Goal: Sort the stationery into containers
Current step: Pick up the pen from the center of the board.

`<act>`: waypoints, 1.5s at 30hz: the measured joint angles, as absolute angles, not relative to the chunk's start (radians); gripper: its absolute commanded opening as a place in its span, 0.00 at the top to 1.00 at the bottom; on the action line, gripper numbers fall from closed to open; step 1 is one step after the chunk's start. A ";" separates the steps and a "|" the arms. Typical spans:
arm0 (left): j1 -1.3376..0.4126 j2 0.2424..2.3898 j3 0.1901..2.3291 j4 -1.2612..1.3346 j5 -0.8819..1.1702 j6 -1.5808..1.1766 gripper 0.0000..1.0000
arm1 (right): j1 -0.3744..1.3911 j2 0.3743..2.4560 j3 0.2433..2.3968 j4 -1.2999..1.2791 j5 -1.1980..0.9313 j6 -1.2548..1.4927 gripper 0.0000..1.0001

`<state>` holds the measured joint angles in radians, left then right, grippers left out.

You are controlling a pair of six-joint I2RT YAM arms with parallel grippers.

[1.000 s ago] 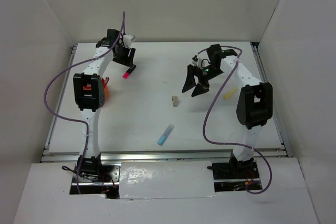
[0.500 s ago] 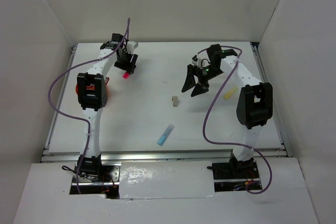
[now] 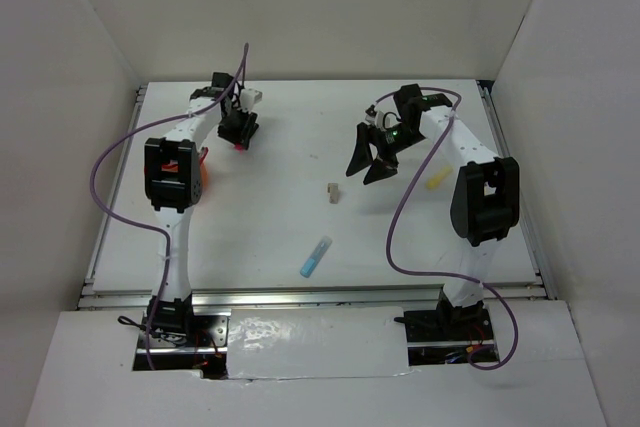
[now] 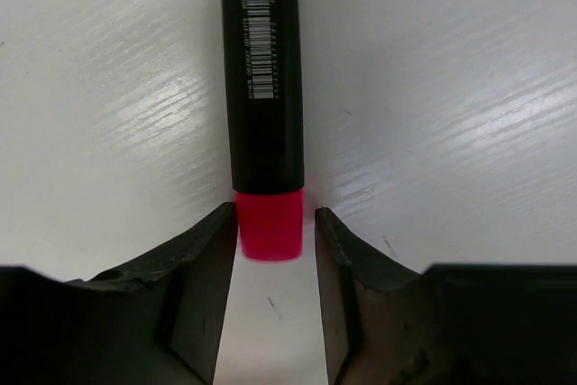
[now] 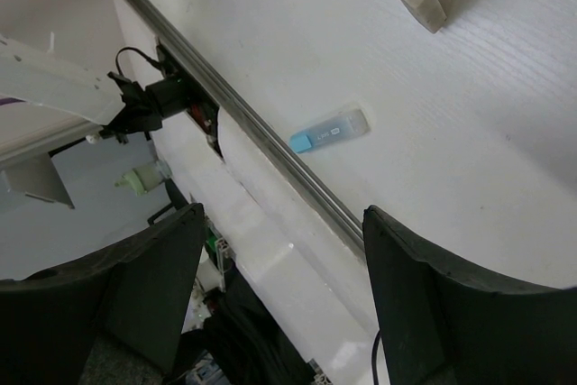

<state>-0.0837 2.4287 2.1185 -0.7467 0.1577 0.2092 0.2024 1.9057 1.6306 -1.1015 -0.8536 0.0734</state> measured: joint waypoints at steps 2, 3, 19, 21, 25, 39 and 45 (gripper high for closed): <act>-0.088 2.418 2.099 -0.739 0.153 0.212 0.59 | 0.203 1.906 1.631 -1.102 -0.854 0.068 0.24; -0.089 2.415 2.092 -0.737 0.151 0.213 0.63 | 0.203 1.906 1.631 -1.102 -0.854 0.065 0.24; -0.178 2.131 1.872 -0.780 0.325 0.204 0.81 | 0.271 1.523 1.405 -0.899 -0.595 -0.221 0.13; -0.205 2.045 1.834 -0.771 0.369 0.189 0.81 | 0.296 1.393 1.326 -0.829 -0.570 -0.317 0.10; -0.273 1.833 1.690 -0.766 0.457 0.143 0.82 | 0.372 1.158 1.198 -0.746 -0.515 -0.534 0.13; -0.454 1.538 1.425 -0.785 0.740 0.025 0.87 | 0.653 0.886 0.988 -0.528 -0.423 -1.057 0.16; -0.469 1.507 1.391 -0.785 0.799 0.025 0.89 | 0.829 0.923 0.923 -0.455 -0.304 -1.183 0.21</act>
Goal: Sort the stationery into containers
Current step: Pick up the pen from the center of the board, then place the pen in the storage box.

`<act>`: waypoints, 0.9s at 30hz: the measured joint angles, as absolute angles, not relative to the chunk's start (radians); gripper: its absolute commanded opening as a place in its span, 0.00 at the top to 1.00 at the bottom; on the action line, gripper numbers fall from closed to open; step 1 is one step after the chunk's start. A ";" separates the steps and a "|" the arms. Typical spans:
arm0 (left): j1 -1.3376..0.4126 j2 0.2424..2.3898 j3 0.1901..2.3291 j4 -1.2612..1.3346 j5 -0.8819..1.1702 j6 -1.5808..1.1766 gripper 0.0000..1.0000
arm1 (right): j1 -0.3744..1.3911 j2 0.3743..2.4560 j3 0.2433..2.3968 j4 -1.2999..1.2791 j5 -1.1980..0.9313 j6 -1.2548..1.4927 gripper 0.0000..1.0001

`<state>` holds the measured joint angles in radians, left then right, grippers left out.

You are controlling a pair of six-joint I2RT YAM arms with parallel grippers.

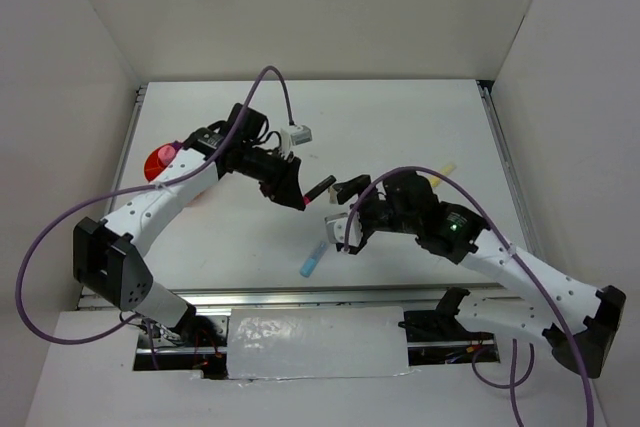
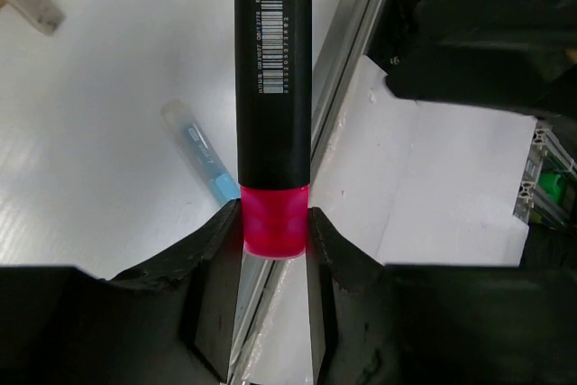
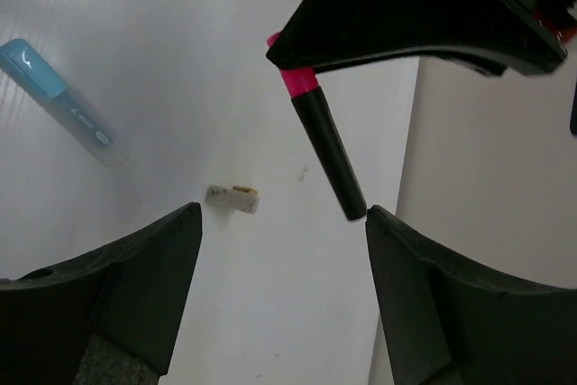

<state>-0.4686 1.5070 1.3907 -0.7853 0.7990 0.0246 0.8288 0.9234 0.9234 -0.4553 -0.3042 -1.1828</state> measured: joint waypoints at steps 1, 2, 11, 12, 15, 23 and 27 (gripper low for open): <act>-0.476 1.507 1.386 -0.786 0.802 0.026 0.89 | 0.849 0.941 0.923 -0.453 -0.290 -1.196 0.22; -0.485 1.507 1.385 -0.793 0.802 0.027 0.89 | 0.869 0.960 0.923 -0.442 -0.269 -1.207 0.22; -0.543 1.507 1.385 -0.816 0.826 0.052 0.89 | 0.918 1.088 0.925 -0.369 -0.161 -1.275 0.48; -0.543 1.507 1.385 -0.818 0.830 0.052 0.87 | 0.920 1.094 0.925 -0.367 -0.152 -1.281 0.55; -0.532 1.505 1.385 -0.826 0.855 0.056 0.53 | 0.923 1.109 0.925 -0.364 -0.132 -1.301 0.74; -0.355 1.393 1.386 -0.736 0.986 0.018 0.01 | 0.923 1.093 0.923 -0.352 -0.121 -1.303 1.00; -0.190 1.311 1.390 -0.553 1.084 -0.104 0.01 | 0.919 1.044 0.924 -0.351 -0.142 -1.262 1.00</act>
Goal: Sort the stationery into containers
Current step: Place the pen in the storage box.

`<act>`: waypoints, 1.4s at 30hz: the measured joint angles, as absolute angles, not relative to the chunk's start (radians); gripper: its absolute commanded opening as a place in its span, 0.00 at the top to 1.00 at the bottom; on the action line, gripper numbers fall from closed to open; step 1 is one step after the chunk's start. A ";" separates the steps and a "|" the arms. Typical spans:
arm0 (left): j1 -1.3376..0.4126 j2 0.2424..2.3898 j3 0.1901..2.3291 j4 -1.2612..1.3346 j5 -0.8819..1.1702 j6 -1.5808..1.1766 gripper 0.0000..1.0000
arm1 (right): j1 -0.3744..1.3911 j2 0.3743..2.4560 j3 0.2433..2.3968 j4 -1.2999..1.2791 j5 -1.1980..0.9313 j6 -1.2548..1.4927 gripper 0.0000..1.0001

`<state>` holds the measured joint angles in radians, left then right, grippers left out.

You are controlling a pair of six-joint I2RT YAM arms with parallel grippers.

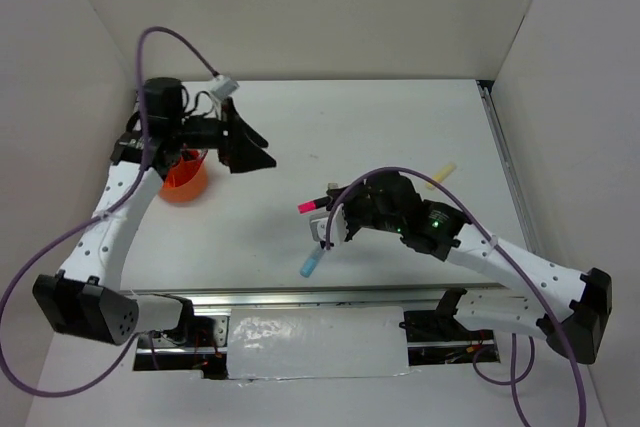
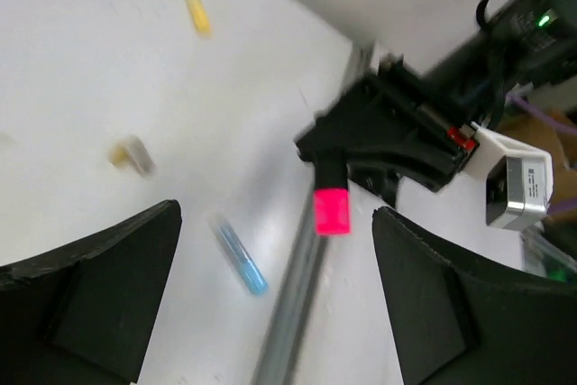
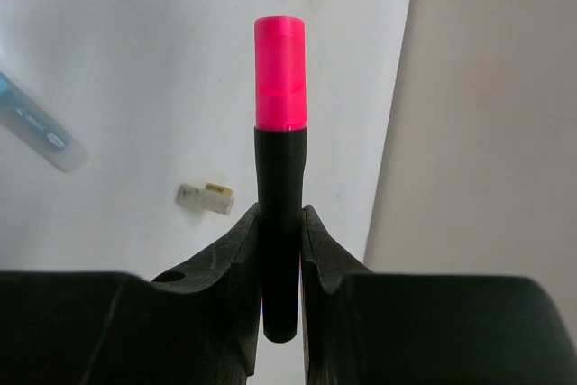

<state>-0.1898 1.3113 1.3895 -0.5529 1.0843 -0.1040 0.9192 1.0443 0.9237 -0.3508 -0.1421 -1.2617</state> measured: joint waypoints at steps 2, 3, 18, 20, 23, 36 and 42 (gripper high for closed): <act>-0.120 1.239 1.328 -0.381 1.116 -0.189 0.01 | 0.905 1.034 0.933 -0.355 -0.172 -1.185 1.00; -0.097 1.193 1.281 -0.315 1.127 -0.223 0.01 | 0.892 1.034 0.946 -0.360 -0.196 -1.131 1.00; -0.146 0.957 1.019 0.300 1.134 -0.534 0.10 | 0.770 1.063 1.144 -0.212 -0.589 -0.113 1.00; -0.169 0.967 1.018 0.359 1.115 -0.587 0.13 | 0.769 1.080 1.157 -0.167 -0.623 -0.014 1.00; -0.208 0.991 1.019 0.444 1.102 -0.666 0.16 | 0.769 1.097 1.166 -0.120 -0.658 0.085 1.00; -0.318 1.045 1.016 0.640 1.078 -0.904 0.40 | 0.762 1.144 1.168 0.004 -0.716 0.263 1.00; -0.325 1.106 1.009 0.727 1.073 -1.034 0.64 | 0.789 1.169 1.175 0.007 -0.712 0.265 0.95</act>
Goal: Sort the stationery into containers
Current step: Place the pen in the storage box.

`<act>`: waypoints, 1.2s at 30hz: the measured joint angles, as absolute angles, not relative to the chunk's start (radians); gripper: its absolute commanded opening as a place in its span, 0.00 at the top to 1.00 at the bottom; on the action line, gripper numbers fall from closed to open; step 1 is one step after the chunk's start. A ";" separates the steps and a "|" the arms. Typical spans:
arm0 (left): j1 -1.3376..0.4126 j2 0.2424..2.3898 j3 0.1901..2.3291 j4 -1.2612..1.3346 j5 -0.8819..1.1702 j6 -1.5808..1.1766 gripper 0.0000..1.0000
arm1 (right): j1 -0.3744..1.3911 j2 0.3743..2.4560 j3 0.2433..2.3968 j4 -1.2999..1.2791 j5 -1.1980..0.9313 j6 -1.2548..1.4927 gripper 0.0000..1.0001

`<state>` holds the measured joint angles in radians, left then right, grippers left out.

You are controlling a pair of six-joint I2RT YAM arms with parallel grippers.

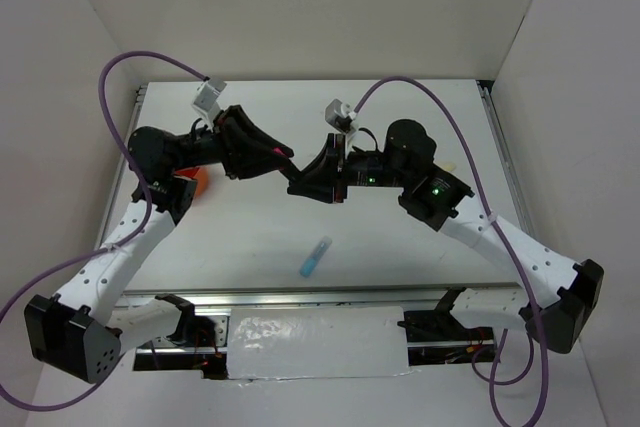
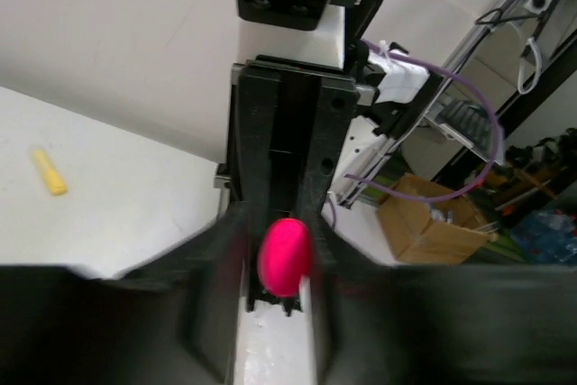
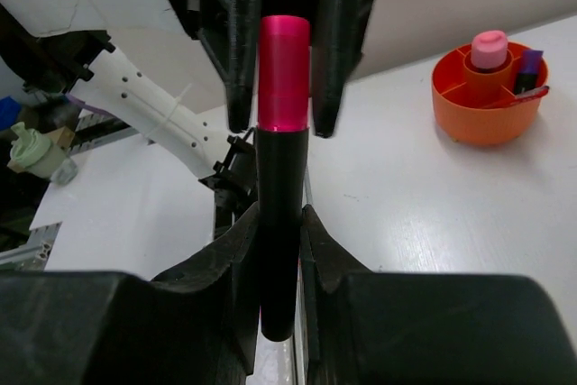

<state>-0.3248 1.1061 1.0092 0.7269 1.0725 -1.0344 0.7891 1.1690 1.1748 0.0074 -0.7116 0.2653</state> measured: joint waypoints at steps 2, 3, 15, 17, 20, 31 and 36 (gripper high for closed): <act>-0.325 1.114 1.008 0.756 1.071 -1.077 0.83 | 0.787 1.171 1.176 0.005 -0.700 0.267 0.73; -0.324 1.116 1.008 0.768 1.071 -1.084 0.89 | 0.788 1.171 1.178 0.004 -0.695 0.274 0.64; -0.057 1.190 1.332 0.014 0.915 -0.496 1.00 | 0.610 1.167 1.268 -0.151 -0.666 0.210 0.06; -0.009 1.221 1.388 -0.100 0.810 -0.351 1.00 | 0.552 1.163 1.268 -0.202 -0.655 0.171 0.06; 0.054 1.277 1.407 -0.194 0.628 -0.164 1.00 | 0.479 1.157 1.264 -0.259 -0.633 0.110 0.06; 0.240 1.601 1.411 -0.256 0.368 0.027 1.00 | 0.354 1.130 1.180 -0.317 -0.619 0.030 0.06; 0.271 1.684 1.469 -0.261 0.359 0.025 1.00 | 0.345 1.128 1.155 -0.317 -0.622 0.027 0.06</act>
